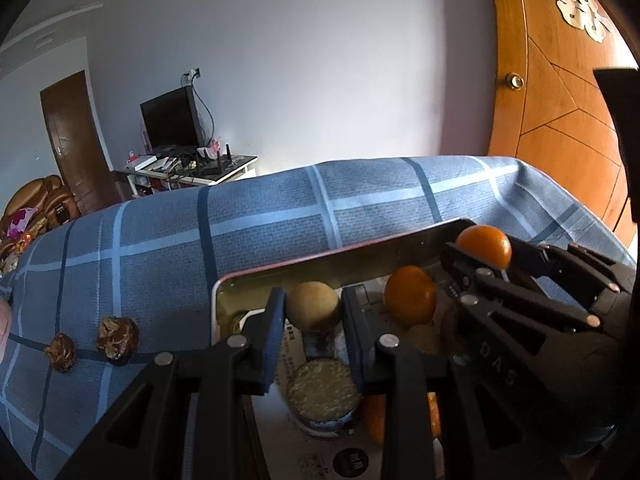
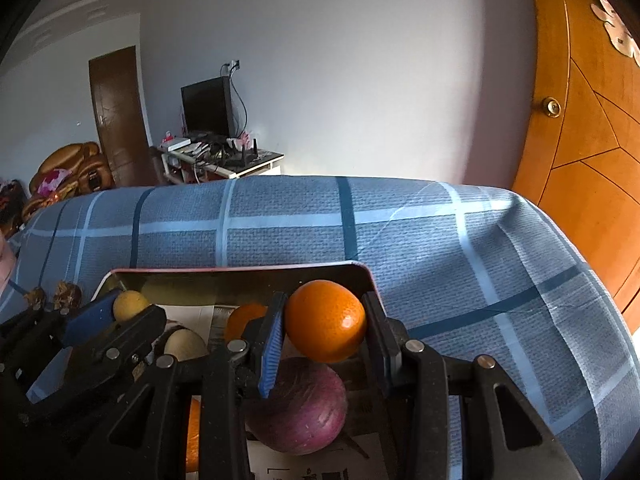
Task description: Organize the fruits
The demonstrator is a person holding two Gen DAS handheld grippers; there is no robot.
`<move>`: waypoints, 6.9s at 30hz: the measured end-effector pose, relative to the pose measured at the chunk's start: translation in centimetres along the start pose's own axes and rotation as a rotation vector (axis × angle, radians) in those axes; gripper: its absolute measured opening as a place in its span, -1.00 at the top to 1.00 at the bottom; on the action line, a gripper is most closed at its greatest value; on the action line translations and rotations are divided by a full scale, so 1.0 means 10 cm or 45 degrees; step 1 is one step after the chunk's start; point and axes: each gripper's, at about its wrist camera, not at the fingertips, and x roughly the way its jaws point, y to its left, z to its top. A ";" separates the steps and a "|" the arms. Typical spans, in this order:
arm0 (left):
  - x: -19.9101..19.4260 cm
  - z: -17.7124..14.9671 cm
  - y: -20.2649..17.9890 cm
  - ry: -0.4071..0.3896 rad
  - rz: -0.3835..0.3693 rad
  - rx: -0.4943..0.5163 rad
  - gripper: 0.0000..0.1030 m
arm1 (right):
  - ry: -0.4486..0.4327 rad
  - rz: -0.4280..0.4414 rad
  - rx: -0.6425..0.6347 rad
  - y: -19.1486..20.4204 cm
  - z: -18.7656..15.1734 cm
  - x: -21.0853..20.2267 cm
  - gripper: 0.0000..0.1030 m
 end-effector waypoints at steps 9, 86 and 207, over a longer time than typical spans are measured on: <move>0.02 0.02 -0.02 0.006 0.034 0.013 0.43 | 0.048 0.056 0.026 -0.05 0.00 0.08 0.22; -0.77 -0.27 0.09 -0.377 0.155 -0.016 -1.00 | -0.488 -0.095 0.141 -0.13 -0.38 -1.04 -0.62; -0.12 -0.52 2.66 0.160 0.060 -0.180 -0.33 | -0.109 0.349 0.015 2.04 -0.33 -0.60 0.10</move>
